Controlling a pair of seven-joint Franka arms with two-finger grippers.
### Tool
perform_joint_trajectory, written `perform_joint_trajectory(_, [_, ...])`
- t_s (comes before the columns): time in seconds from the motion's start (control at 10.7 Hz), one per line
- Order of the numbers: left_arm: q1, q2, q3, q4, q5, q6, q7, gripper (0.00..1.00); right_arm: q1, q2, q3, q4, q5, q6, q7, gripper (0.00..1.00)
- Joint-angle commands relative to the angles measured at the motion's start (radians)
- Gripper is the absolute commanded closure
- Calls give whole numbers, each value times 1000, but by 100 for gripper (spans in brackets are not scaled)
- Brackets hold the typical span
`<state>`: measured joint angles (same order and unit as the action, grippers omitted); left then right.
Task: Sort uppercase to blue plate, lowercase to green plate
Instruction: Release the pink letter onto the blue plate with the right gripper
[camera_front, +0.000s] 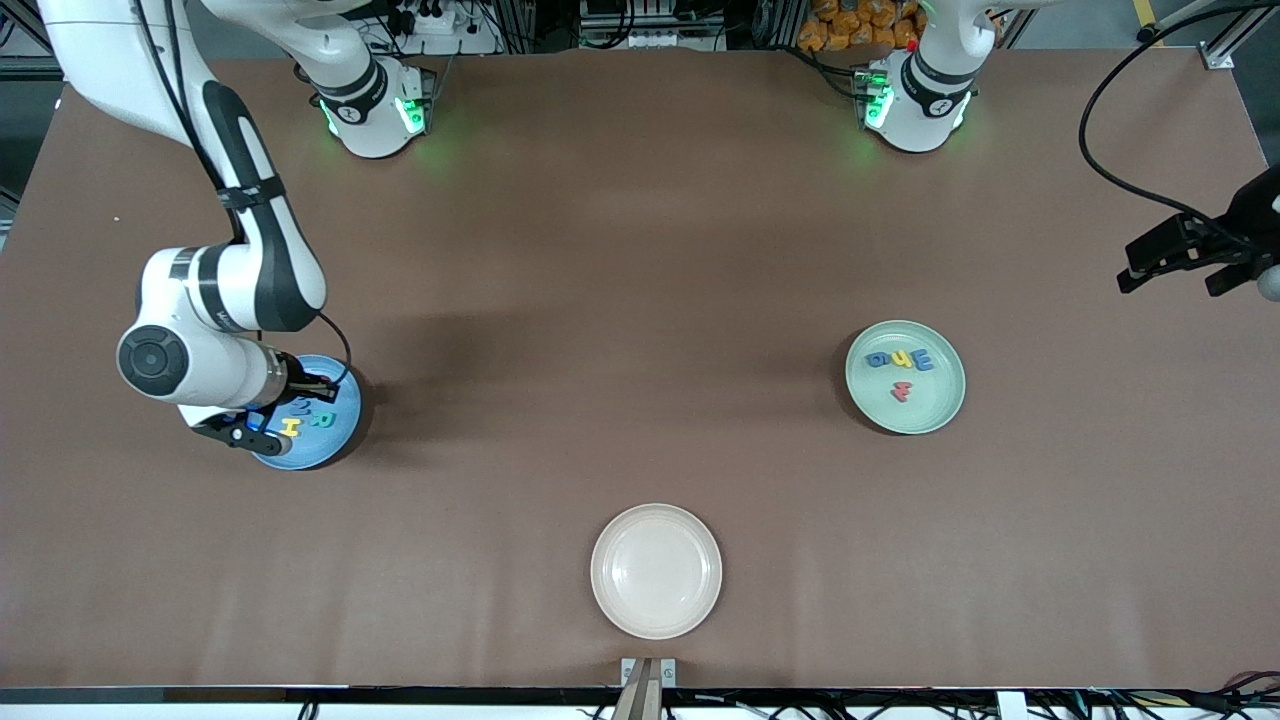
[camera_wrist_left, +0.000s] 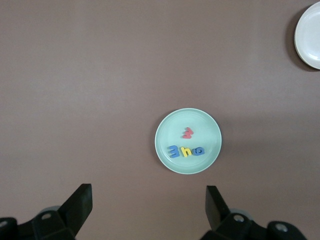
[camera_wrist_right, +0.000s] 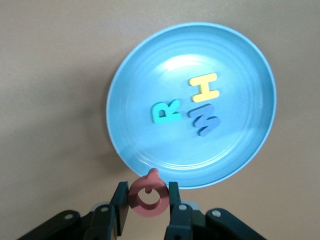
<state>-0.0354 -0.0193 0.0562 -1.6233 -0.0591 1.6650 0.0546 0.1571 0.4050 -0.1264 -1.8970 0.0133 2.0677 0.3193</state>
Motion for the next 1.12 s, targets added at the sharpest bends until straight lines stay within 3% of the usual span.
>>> perform_joint_trajectory(0.0, [3, -25, 2, 0, 16, -28, -27, 0, -43, -49, 21, -59, -18, 11, -48, 79])
perform_joint_trajectory(0.09, [5, -24, 2, 0, 16, -28, -29, 0, -44, -52, 21, -62, -18, 9, -48, 25])
perform_joint_trajectory(0.19, [8, -27, 4, 0, 16, -30, -29, 0, -44, -67, 21, -72, -18, 9, -49, 0])
perform_joint_trajectory(0.47, [9, -22, 4, 5, 22, -28, -32, 0, -42, -129, 22, -79, -16, -3, -71, 0])
perform_joint_trajectory(1.03, [28, -30, 1, 13, 41, -34, -19, 0, -90, -372, 31, -21, 20, -85, -425, 0])
